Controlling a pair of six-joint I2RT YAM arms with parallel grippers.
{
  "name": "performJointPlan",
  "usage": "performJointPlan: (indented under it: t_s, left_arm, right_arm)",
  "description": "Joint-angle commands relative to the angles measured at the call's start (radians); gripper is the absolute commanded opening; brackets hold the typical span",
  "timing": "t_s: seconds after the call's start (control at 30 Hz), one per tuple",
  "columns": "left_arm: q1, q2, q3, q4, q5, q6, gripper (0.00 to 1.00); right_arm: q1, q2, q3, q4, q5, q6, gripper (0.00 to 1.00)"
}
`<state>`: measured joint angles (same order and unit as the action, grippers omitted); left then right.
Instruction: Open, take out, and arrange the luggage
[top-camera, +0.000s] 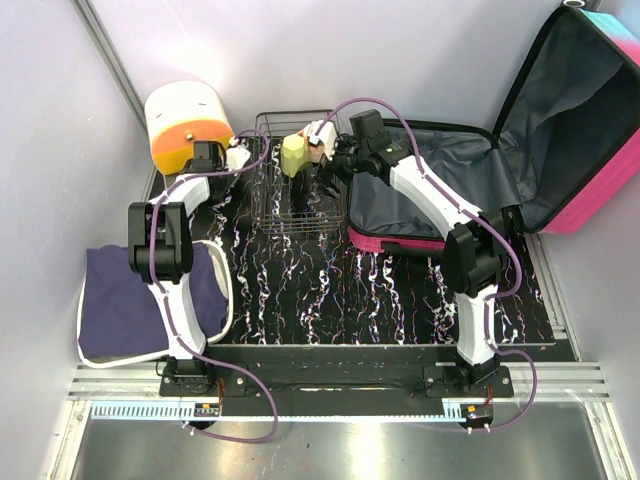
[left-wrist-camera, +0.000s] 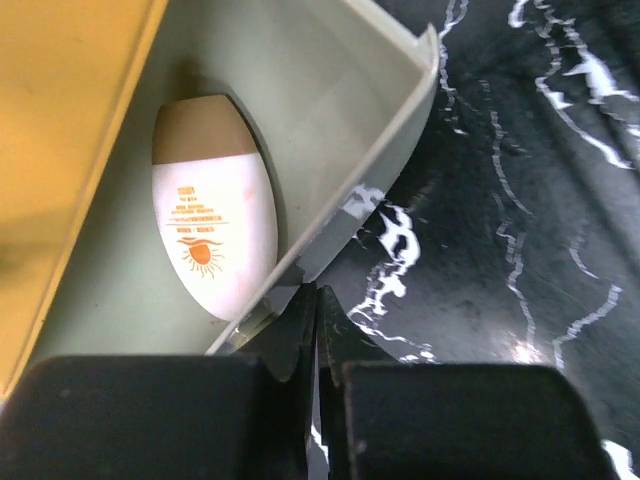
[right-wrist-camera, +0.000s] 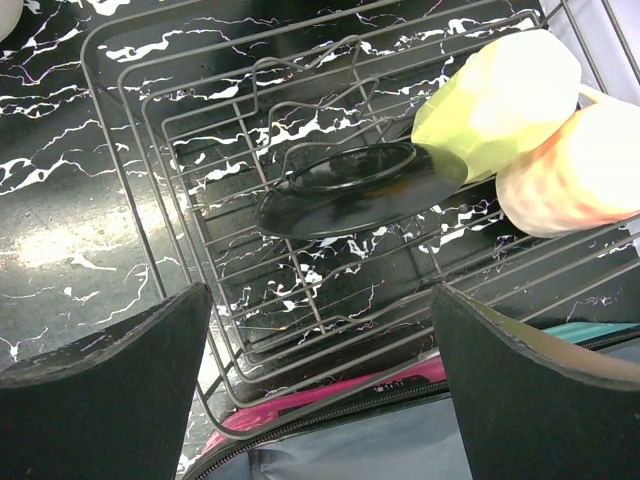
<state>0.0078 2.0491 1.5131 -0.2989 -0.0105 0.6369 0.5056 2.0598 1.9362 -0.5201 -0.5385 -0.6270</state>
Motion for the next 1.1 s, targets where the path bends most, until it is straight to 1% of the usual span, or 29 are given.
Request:
performJointPlan:
  t_s: [0.0,0.23,0.4,0.53,0.63,0.67,0.7,0.73,0.8,0.87,0.9,0.93,0.97,1.0,1.03,1.07]
  left_arm:
    - [0.017,0.016,0.016,0.246,-0.108,0.15,0.01]
    - [0.018,0.085,0.035,0.428,-0.128,0.26,0.01]
    - [0.023,0.164,0.126,0.426,-0.123,0.296,0.02]
    - [0.023,0.174,0.163,0.411,-0.12,0.291,0.02]
    - [0.011,0.096,0.113,0.389,-0.077,0.27,0.05]
    - [0.005,0.065,0.049,0.399,-0.068,0.28,0.05]
    - [-0.003,0.002,0.018,0.418,-0.059,0.28,0.06]
    - [-0.024,-0.029,-0.007,0.419,-0.054,0.279,0.08]
    - [-0.046,-0.111,-0.036,0.365,-0.054,0.236,0.11]
    - [-0.058,-0.162,-0.024,0.307,-0.059,0.175,0.23]
    - [-0.071,-0.208,-0.018,0.246,-0.069,0.164,0.29]
    - [-0.078,-0.233,-0.016,0.227,-0.08,0.153,0.38]
    - [-0.084,-0.257,-0.017,0.221,-0.097,0.132,0.68]
    - [-0.095,-0.304,-0.014,0.192,-0.114,0.115,0.79]
    - [-0.097,-0.332,-0.008,0.17,-0.109,0.098,0.95]
    - [-0.098,-0.358,0.008,0.15,-0.094,0.051,0.99]
  right_arm:
    - [-0.012,-0.055,0.006,0.028,0.017,0.009,0.99]
    - [-0.019,-0.038,0.027,0.028,0.018,0.009,0.99]
    - [-0.027,-0.032,0.03,0.029,0.028,0.006,1.0]
    - [-0.035,-0.036,0.024,0.034,0.034,0.007,1.0]
    - [-0.044,-0.049,0.012,0.049,0.038,0.03,1.0]
    - [-0.053,-0.053,0.007,0.06,0.038,0.036,1.0]
    - [-0.058,-0.058,0.004,0.066,0.04,0.039,1.0]
    - [-0.064,-0.069,-0.009,0.077,0.043,0.05,1.0]
    - [-0.087,-0.082,-0.02,0.11,0.052,0.062,1.0]
    - [-0.105,-0.11,-0.043,0.165,0.063,0.082,1.0]
    - [-0.127,-0.122,-0.055,0.187,0.069,0.087,1.0]
    - [-0.137,-0.151,-0.097,0.213,0.077,0.092,1.0]
    - [-0.147,-0.174,-0.13,0.304,0.109,0.099,1.0]
    - [-0.163,-0.197,-0.17,0.359,0.126,0.107,1.0]
    - [-0.173,-0.245,-0.25,0.418,0.146,0.133,1.0]
    - [-0.177,-0.263,-0.284,0.51,0.176,0.145,1.0]
